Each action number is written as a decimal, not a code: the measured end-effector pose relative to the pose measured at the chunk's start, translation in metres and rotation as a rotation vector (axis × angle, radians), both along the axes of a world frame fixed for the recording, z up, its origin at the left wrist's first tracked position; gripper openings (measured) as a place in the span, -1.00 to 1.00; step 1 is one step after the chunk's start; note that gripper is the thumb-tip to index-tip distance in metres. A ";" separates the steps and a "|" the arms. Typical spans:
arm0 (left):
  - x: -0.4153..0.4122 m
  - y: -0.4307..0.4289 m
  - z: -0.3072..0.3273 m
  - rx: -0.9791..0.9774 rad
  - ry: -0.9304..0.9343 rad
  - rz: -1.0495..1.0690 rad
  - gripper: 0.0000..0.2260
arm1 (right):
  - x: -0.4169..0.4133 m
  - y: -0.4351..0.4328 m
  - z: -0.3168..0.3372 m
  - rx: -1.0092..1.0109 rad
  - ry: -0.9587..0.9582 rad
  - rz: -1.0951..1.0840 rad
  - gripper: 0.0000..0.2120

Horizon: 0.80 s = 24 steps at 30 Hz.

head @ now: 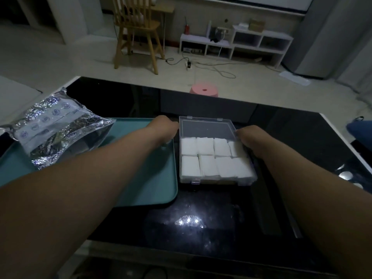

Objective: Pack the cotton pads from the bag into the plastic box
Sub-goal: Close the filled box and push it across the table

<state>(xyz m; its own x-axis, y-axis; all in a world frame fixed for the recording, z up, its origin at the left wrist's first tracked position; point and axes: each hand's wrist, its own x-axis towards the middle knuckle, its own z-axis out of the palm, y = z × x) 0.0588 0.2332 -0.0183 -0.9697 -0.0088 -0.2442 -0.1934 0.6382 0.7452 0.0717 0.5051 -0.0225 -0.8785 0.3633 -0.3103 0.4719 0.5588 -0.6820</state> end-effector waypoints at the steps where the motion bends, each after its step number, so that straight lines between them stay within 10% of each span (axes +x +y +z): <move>1: -0.004 0.001 -0.001 -0.004 -0.010 0.012 -0.83 | -0.008 0.001 -0.004 -0.007 -0.011 -0.016 -0.79; 18: 0.057 0.011 0.035 0.467 0.126 0.112 -0.41 | 0.046 0.022 0.032 -0.547 0.198 -0.144 -0.68; 24: 0.097 0.007 0.011 0.254 0.212 -0.090 -0.78 | 0.094 0.022 0.028 -0.327 0.167 -0.009 -0.84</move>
<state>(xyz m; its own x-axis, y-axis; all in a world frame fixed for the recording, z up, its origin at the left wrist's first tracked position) 0.1563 0.2398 -0.0074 -0.9932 0.1142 -0.0207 0.0312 0.4345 0.9001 0.1660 0.5270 0.0056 -0.9240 0.2766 -0.2639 0.3431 0.2951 -0.8917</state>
